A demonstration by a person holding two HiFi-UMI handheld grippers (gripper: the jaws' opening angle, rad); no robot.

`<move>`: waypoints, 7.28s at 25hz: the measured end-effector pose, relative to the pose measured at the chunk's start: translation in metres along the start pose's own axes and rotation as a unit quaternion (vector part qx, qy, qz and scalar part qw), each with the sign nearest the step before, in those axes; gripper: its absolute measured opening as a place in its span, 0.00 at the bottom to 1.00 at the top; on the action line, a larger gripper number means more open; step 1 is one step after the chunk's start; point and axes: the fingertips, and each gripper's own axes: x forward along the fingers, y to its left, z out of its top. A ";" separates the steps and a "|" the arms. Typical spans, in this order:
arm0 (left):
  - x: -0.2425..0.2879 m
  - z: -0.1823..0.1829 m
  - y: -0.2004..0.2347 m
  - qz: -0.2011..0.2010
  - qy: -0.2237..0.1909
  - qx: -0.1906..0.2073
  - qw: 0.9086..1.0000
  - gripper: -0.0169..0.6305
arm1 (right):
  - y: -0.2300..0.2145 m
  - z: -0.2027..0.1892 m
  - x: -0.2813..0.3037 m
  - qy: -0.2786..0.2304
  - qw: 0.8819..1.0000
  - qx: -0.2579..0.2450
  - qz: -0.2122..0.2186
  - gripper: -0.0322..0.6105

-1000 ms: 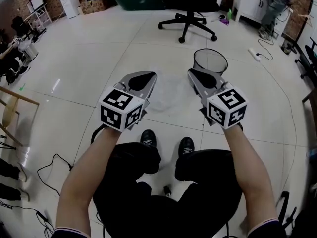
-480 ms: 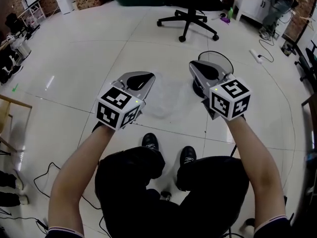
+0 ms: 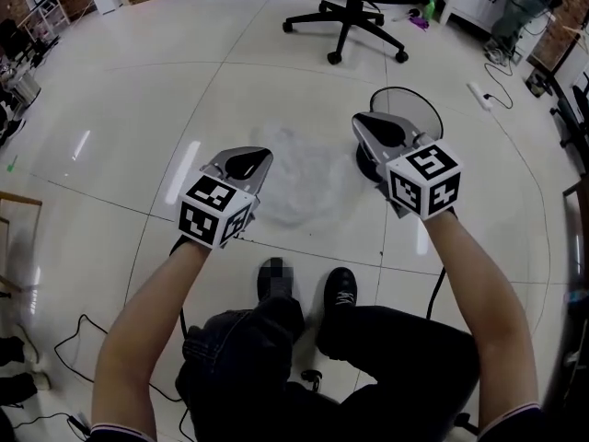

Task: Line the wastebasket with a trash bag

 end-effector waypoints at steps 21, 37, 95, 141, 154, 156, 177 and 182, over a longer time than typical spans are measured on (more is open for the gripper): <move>0.082 -0.259 -0.011 -0.026 0.185 -0.037 0.982 0.14 | -0.014 -0.188 0.067 0.089 0.994 0.056 -0.001 0.05; 0.130 -0.327 -0.014 -0.063 0.275 -0.047 0.958 0.20 | -0.039 -0.260 0.101 0.151 0.984 0.099 0.000 0.08; 0.031 0.069 0.061 -0.029 0.035 0.061 0.997 0.04 | -0.081 -0.013 -0.051 0.114 0.992 -0.040 -0.034 0.05; 0.218 0.180 -0.031 -0.163 0.022 0.133 0.977 0.04 | -0.252 -0.047 -0.157 0.126 0.971 0.032 -0.198 0.05; 0.294 0.160 -0.011 -0.172 0.055 0.121 0.976 0.04 | -0.301 -0.082 -0.130 0.153 0.961 0.050 -0.224 0.05; 0.305 0.157 -0.009 -0.174 0.058 0.115 0.976 0.04 | -0.311 -0.087 -0.127 0.157 0.960 0.054 -0.227 0.05; 0.411 0.081 0.008 -0.178 0.137 0.095 0.970 0.04 | -0.367 -0.194 -0.082 0.226 0.949 0.081 -0.203 0.05; 0.429 0.067 0.009 -0.178 0.153 0.091 0.968 0.04 | -0.371 -0.218 -0.072 0.229 0.948 0.105 -0.193 0.05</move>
